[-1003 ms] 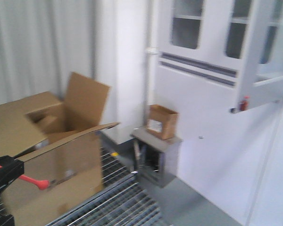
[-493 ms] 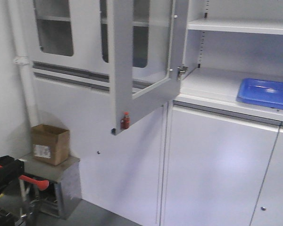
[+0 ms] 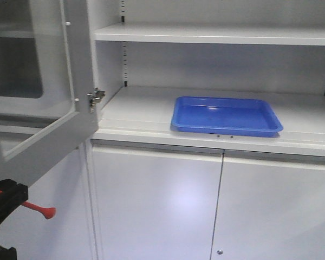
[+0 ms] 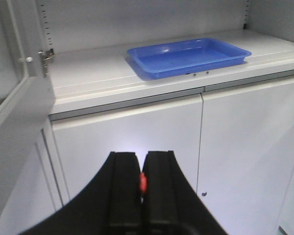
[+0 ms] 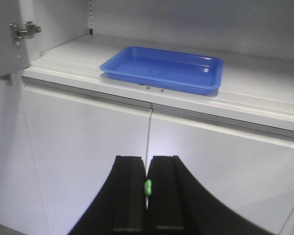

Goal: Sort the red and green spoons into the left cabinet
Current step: 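Approach the blue tray on the cabinet shelf with both spoons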

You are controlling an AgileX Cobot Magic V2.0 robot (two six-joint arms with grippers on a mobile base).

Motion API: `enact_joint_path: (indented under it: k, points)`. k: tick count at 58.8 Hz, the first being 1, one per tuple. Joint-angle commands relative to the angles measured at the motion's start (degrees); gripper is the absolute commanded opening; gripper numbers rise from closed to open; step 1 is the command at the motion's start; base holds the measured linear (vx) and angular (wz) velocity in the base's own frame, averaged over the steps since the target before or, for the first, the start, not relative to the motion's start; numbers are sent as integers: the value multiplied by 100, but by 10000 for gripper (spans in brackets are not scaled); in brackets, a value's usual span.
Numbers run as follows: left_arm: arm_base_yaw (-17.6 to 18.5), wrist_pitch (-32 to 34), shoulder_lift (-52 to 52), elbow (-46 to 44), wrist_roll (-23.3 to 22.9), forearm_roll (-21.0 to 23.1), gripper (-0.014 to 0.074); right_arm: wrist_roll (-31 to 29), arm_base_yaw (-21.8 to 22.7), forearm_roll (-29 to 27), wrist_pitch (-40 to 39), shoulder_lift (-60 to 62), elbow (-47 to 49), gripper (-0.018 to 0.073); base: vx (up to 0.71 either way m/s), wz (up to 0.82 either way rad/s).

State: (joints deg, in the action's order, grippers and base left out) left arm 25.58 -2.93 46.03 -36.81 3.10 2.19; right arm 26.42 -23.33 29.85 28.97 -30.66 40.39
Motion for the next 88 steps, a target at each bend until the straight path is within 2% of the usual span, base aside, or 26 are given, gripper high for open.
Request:
enact_joint_path:
  k: [1, 29, 57, 88]
  points:
    - [21, 457, -34, -171, -47, 45, 0, -56, -18, 123, -376, -17, 191, -1, 35, -56]
    - [21, 457, -34, -171, -47, 45, 0, -56, -18, 123, -376, -17, 191, -1, 39, -34]
    - [21, 457, -34, -171, -47, 45, 0, -56, -18, 123, -370, -17, 191, -1, 34, 1]
    - [21, 457, -34, -171, -47, 45, 0, -56, -18, 123, -370, -17, 191, -1, 9, 3]
